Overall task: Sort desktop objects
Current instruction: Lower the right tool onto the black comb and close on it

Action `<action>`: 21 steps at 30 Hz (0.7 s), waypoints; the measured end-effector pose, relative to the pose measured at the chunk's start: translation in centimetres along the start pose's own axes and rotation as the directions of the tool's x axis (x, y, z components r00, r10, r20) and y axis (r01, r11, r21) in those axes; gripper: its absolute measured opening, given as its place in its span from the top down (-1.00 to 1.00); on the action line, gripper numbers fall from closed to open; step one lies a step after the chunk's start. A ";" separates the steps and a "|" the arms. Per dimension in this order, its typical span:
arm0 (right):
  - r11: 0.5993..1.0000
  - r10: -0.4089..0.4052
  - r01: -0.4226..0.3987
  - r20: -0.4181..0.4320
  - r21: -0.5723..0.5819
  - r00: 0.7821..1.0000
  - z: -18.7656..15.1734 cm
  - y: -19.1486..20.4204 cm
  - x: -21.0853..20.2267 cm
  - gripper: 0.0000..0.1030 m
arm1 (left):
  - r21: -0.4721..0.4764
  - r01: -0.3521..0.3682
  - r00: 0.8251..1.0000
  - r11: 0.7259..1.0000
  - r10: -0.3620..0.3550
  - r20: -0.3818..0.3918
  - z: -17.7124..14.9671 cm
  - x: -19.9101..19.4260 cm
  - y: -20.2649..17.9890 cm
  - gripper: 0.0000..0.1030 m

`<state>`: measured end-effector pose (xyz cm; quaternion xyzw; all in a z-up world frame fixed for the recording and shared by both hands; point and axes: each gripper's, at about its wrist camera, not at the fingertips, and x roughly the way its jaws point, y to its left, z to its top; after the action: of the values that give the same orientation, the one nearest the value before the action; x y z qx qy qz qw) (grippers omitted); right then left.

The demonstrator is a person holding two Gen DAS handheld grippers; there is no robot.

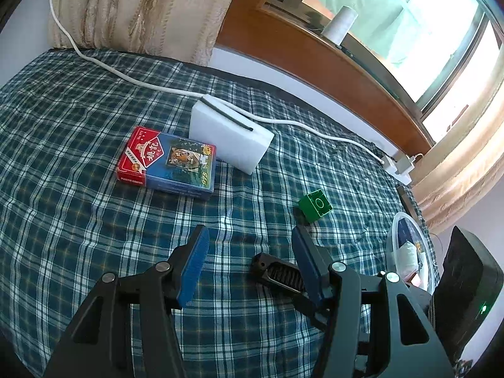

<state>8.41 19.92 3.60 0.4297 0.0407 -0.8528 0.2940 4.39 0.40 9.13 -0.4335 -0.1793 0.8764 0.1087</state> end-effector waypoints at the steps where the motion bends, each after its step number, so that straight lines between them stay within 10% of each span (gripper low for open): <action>1: 1.000 -0.012 0.012 -0.001 -0.016 1.000 0.0 0.3 0.1 0.01 | 0.002 0.000 1.000 1.000 0.000 -0.002 0.0 0.0 0.0 -0.13; 21: 0.990 -0.063 0.059 -0.026 -0.126 0.998 -0.7 1.0 0.4 0.18 | -0.004 -0.012 1.000 1.000 0.012 -0.017 0.1 1.2 -0.1 -0.13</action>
<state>9.30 19.14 3.01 0.4218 0.1116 -0.8505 0.2936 3.58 0.84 8.40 -0.4425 -0.1777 0.8728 0.1042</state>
